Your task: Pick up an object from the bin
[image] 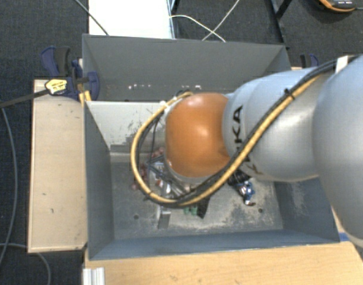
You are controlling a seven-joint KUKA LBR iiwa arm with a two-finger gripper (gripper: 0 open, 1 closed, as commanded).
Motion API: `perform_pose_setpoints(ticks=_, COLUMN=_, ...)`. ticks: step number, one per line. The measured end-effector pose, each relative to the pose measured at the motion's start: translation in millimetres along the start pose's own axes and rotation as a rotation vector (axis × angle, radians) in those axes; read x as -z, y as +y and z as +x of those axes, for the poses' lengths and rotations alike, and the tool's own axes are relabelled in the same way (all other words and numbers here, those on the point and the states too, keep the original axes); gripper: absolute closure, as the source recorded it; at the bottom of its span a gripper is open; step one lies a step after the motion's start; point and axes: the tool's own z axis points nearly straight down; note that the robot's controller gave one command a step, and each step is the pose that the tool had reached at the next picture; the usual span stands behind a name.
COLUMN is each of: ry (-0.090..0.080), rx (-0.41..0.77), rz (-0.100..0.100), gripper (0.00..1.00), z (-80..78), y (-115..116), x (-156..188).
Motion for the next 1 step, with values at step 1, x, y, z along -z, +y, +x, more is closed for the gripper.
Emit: perform_pose_setpoints(ticks=1, ry=-0.008, rx=-0.007, rz=-0.002, gripper=0.00, z=-2.3, y=-1.0, x=3.9)
